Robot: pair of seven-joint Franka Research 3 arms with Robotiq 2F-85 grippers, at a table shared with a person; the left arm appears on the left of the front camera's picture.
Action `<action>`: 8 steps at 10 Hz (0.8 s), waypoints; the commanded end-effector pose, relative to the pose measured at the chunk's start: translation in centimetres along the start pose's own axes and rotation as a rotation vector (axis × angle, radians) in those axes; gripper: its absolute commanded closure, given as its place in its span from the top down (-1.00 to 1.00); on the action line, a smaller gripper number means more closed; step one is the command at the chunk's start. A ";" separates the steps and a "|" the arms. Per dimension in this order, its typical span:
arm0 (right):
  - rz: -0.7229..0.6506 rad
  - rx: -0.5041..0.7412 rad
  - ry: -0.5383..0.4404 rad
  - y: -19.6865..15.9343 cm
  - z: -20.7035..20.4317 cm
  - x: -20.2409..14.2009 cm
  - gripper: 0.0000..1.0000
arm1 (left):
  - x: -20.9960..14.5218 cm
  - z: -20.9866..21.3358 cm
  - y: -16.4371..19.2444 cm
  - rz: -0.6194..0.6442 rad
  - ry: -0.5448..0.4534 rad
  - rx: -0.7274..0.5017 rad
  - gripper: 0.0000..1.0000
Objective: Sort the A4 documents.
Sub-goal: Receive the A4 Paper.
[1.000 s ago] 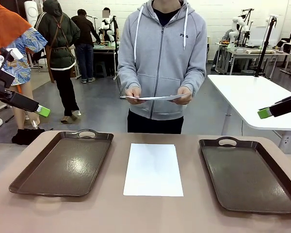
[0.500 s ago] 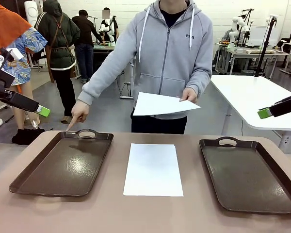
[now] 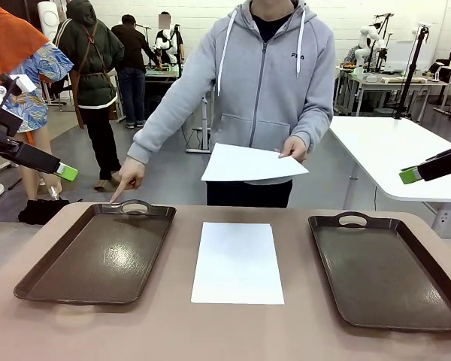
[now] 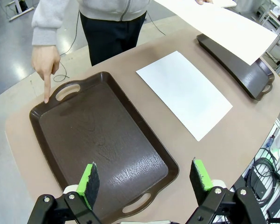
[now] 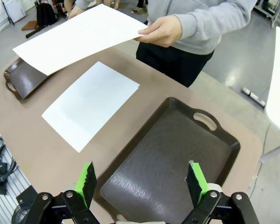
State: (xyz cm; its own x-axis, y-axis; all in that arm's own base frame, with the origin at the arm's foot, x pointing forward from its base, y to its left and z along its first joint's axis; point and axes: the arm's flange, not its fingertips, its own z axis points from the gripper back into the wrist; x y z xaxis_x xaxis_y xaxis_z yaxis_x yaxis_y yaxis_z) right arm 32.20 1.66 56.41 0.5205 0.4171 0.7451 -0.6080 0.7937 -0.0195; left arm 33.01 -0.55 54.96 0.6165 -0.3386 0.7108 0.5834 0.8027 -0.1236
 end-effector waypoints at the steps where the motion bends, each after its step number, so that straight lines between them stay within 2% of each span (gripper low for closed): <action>1: -0.003 0.003 -0.002 0.0 -0.1 0.0 1.00 | 0.0 0.0 0.0 0.000 -0.001 -0.001 1.00; 8: -0.003 0.003 -0.002 0.0 -0.1 0.0 1.00 | 0.0 0.0 0.0 0.000 -0.001 -0.001 1.00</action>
State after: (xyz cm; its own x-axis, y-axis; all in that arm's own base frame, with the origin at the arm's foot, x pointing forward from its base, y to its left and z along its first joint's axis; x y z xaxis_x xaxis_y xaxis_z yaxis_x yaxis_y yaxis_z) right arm 32.20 1.66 56.41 0.5205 0.4171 0.7451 -0.6080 0.7937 -0.0195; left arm 33.01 -0.55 54.96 0.6165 -0.3386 0.7108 0.5834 0.8027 -0.1236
